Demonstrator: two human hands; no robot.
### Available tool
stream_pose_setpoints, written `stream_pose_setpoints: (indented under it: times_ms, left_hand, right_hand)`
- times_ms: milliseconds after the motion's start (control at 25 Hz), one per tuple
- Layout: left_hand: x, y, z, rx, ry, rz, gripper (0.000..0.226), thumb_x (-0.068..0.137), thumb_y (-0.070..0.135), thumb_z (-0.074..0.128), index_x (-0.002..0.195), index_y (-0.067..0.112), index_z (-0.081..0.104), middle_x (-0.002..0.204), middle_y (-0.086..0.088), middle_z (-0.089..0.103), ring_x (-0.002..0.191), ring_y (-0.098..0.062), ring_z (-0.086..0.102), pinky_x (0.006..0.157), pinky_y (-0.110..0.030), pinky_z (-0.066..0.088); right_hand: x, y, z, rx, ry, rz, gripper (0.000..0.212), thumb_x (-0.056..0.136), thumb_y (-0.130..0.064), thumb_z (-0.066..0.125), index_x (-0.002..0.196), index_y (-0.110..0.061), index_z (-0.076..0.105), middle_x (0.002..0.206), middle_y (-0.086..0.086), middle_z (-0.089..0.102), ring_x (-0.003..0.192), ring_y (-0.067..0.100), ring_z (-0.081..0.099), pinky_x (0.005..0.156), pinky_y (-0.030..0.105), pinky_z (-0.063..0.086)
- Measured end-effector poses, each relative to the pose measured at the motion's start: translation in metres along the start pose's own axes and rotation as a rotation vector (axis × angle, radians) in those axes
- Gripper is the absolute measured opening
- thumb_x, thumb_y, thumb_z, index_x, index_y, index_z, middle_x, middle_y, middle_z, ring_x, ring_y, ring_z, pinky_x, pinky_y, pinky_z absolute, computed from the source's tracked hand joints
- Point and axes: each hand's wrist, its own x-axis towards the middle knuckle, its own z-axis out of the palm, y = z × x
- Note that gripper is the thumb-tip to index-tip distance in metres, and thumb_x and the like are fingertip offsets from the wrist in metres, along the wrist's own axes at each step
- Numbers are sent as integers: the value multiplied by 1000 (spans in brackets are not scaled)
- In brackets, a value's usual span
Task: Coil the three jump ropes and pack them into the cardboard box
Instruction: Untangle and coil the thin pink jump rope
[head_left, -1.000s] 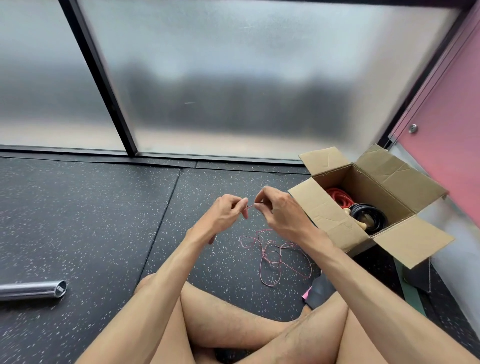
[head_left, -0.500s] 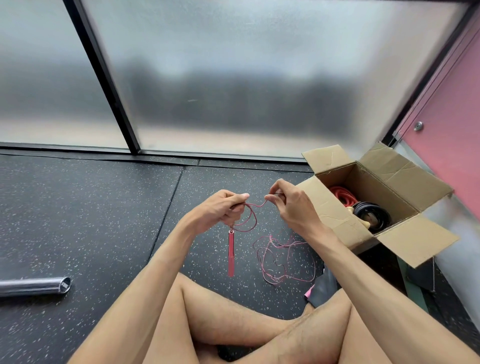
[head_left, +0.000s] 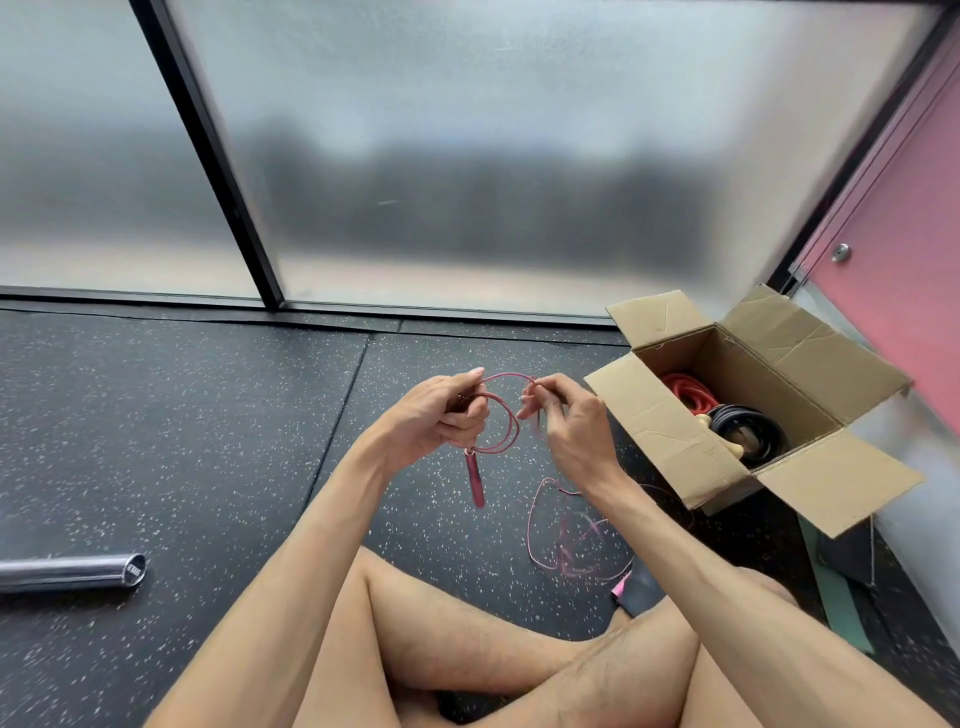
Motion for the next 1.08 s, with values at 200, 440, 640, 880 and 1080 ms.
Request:
stream_pose_setpoints:
  times_ms: [200, 440, 640, 880, 1080]
  left_hand:
    - [3, -2, 4, -186, 32, 2, 39, 106, 23, 29, 81, 8, 55, 51, 5, 27, 46, -11, 23, 55, -32, 17]
    - [1, -2, 3, -269, 70, 32, 34, 105, 19, 30, 85, 6, 55, 53, 4, 31, 53, -13, 17, 58, -30, 12]
    - [0, 2, -7, -148, 107, -51, 43, 103, 22, 32, 62, 18, 43, 48, 8, 23, 48, -13, 11, 57, -34, 8]
    - [5, 2, -6, -292, 109, -30, 43, 100, 21, 34, 59, 19, 42, 46, 8, 23, 43, -10, 13, 51, -30, 10]
    - [4, 8, -11, -419, 226, 128, 35, 102, 20, 31, 73, 14, 49, 53, 6, 29, 46, -10, 22, 54, -27, 16]
  right_hand:
    - [5, 1, 8, 416, -119, 332, 17, 101, -8, 54, 95, 6, 62, 52, -4, 53, 44, 16, 57, 61, 39, 60]
    - [-2, 5, 9, 900, -268, 669, 8, 94, -4, 59, 97, 1, 65, 71, 7, 56, 62, 16, 57, 74, 40, 59]
    - [1, 6, 7, 639, -105, 536, 17, 88, -3, 62, 82, -13, 74, 101, 3, 75, 97, 14, 65, 84, 29, 45]
    - [3, -7, 13, 1095, -308, 696, 27, 97, -6, 44, 76, -9, 61, 82, 22, 68, 85, 39, 67, 92, 50, 54]
    - [-10, -11, 17, 1030, -442, 812, 15, 101, -26, 49, 94, -13, 48, 63, 6, 45, 48, 17, 43, 48, 30, 47]
